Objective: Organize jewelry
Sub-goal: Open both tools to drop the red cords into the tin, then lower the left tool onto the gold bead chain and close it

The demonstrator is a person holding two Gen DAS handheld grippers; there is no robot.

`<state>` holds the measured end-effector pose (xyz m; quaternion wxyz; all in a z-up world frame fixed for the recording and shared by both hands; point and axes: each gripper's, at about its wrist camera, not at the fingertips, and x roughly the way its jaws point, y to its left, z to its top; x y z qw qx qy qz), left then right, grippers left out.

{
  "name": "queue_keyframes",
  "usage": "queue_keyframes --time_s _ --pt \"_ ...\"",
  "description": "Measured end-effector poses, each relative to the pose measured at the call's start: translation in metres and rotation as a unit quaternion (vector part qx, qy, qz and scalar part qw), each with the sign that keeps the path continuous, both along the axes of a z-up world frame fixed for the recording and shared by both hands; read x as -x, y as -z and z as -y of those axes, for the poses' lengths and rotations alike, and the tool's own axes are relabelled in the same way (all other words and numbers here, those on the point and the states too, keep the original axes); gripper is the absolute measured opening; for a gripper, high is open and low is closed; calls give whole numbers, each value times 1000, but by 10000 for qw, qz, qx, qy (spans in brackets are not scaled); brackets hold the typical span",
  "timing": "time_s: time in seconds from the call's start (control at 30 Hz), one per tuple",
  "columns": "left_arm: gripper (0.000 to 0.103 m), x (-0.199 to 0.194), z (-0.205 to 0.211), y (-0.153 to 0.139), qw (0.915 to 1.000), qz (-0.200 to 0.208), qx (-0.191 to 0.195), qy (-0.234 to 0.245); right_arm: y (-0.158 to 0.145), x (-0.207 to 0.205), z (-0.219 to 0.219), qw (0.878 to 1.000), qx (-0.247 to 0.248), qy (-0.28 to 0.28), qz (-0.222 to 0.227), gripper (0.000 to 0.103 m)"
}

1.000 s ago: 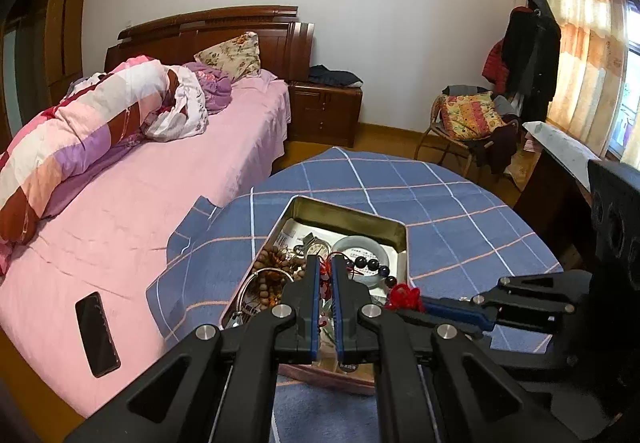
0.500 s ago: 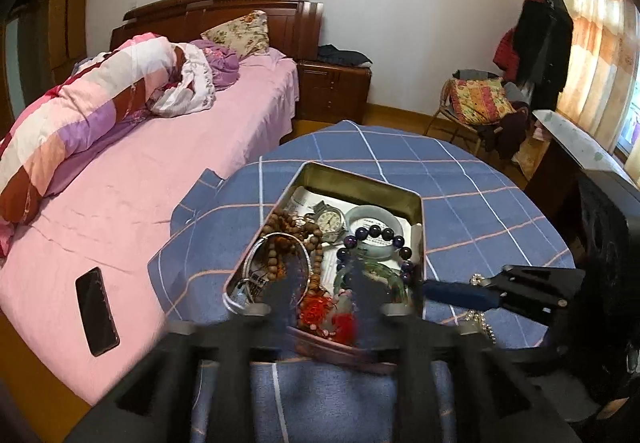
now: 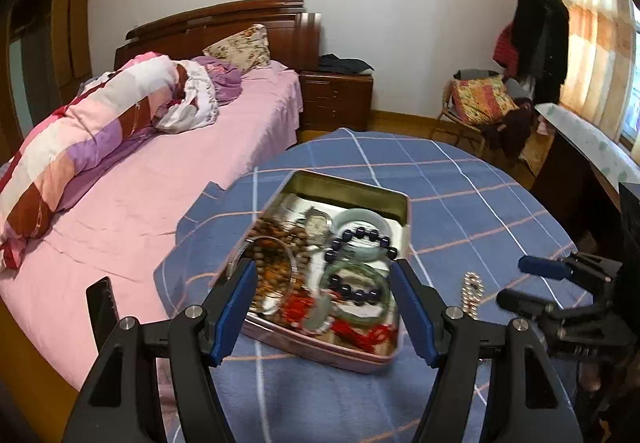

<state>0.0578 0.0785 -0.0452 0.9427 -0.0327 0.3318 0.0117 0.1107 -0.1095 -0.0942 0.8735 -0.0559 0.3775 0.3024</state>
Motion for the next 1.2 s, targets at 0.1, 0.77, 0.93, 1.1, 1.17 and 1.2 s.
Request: queue_keyframes --time_s 0.1,0.77,0.93,1.1,1.17,1.2 --pt "69 4 22 3 9997 -6 -144 174 7 -1 23 9996 12 270 -69 69" --pt "69 3 127 56 9912 -712 -524 986 30 5 72 9969 -98 754 -223 79" --pt "65 -7 129 76 9881 -1080 -397 1018 28 8 74 9971 -59 747 -158 80" --pt "19 -12 123 86 9861 -1219 -55 1131 30 8 70 9971 -15 735 -186 80" --pt "14 -8 123 83 9858 -1176 0 1198 29 9 66 9974 26 706 -171 80" --pt "14 -5 122 82 9860 -1146 -13 1208 28 8 65 9974 37 701 -164 80"
